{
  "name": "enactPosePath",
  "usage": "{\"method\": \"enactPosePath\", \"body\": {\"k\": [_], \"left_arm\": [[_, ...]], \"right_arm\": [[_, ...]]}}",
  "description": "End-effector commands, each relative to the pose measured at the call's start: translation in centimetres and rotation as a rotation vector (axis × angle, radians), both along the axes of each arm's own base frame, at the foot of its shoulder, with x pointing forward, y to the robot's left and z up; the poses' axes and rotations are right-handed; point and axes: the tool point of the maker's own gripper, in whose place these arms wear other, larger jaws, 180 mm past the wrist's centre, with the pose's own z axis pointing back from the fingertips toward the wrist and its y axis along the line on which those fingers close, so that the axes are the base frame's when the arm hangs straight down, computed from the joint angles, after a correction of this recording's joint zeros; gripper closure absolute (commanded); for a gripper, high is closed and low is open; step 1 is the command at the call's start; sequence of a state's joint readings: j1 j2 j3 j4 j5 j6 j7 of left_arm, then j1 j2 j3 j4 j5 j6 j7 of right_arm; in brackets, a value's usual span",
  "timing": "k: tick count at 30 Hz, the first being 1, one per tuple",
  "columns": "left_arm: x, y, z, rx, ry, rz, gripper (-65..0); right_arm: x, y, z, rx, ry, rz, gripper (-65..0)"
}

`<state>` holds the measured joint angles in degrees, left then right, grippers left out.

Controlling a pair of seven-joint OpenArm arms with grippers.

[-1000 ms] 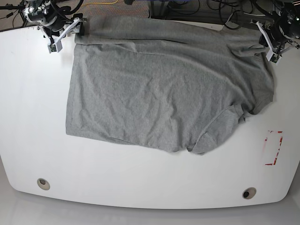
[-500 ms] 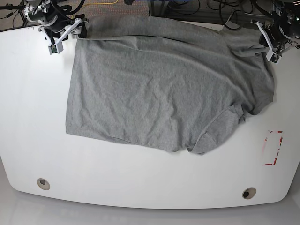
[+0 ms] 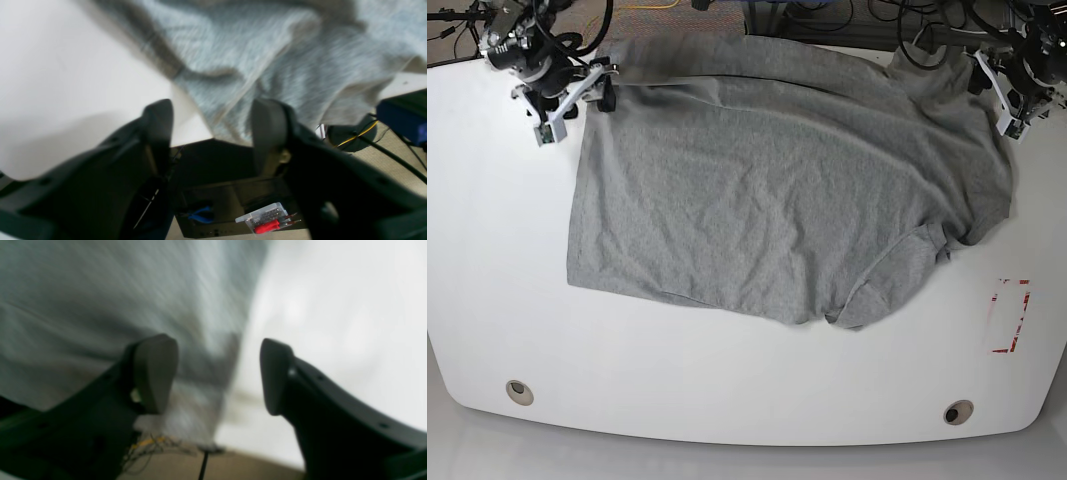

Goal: Fold the T-shirt properly
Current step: 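Move the left gripper to the shirt's hem side and grasp it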

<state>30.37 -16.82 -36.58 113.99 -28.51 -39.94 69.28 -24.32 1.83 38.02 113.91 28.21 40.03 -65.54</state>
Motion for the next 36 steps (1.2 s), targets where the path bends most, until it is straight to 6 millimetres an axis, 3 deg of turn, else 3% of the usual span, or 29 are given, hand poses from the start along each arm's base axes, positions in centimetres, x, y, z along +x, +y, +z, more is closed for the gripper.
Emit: {"method": "enactPosePath", "body": {"k": [1, 6, 8, 15, 22, 28, 36], "left_arm": [[1.6, 0.4, 1.3, 0.015, -0.058, -0.012, -36.8], [2.4, 1.5, 2.2, 0.034, -0.098, 0.019, -36.8], [2.8, 1.8, 2.6, 0.040, -0.116, 0.030, -36.8], [3.1, 2.5, 3.1, 0.052, -0.132, 0.048, -36.8], [3.0, 2.7, 3.2, 0.056, -0.134, 0.053, -36.8], [3.0, 2.5, 3.0, 0.052, -0.131, 0.050, -36.8], [4.2, 2.1, 3.4, 0.045, -0.161, 0.041, -36.8]], "right_arm": [[1.7, 1.3, 0.9, 0.012, -0.054, 0.048, -26.0], [2.5, 2.9, 0.2, 0.017, -0.043, 0.102, -6.8], [2.9, 3.2, -0.3, 0.005, -0.039, 0.115, -2.5], [3.1, 2.6, -2.6, -0.060, -0.007, 0.123, -2.1], [4.0, 0.5, -5.8, -0.090, 0.054, 0.096, -2.1], [5.5, -0.7, -6.9, -0.075, 0.059, 0.082, -2.1], [8.8, -2.1, -6.3, -0.079, 0.027, 0.071, -2.1]]}}
